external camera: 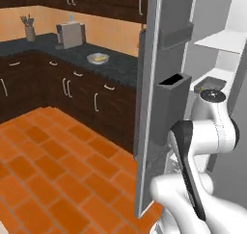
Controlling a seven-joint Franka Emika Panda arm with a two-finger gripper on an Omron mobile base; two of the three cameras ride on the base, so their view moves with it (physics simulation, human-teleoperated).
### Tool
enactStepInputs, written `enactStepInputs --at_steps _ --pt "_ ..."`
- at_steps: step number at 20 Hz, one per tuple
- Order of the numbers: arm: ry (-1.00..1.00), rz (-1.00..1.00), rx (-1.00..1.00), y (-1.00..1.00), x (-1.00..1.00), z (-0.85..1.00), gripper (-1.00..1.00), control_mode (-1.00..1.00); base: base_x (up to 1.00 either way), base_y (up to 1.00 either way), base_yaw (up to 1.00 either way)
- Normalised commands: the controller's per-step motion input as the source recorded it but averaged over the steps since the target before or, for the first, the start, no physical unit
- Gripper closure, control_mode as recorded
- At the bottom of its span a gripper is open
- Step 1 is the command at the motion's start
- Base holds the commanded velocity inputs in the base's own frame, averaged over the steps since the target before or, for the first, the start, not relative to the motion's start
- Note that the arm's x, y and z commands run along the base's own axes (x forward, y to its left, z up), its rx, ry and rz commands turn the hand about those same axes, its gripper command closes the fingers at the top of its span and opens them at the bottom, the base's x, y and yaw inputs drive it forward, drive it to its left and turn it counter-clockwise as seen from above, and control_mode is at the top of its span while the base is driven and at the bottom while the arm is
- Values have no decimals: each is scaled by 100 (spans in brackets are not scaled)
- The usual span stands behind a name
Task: Take the meat container that has the shrimp and place it on the second highest rack of the freezer. Then take the vegetable container that has the cucumber and carrot and place it on the highest rack of the freezer.
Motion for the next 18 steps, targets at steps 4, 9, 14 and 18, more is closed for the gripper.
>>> enactStepInputs --at_steps 4,9,14,18 --pt "0 0 0 0 0 0 -100 100 -67 36 84" --pt "0 0 0 0 0 0 -100 100 -3 48 69" --pt "0 0 0 0 0 0 -100 100 85 13 21" --pt "0 0 0 0 0 0 -100 100 100 9 2"
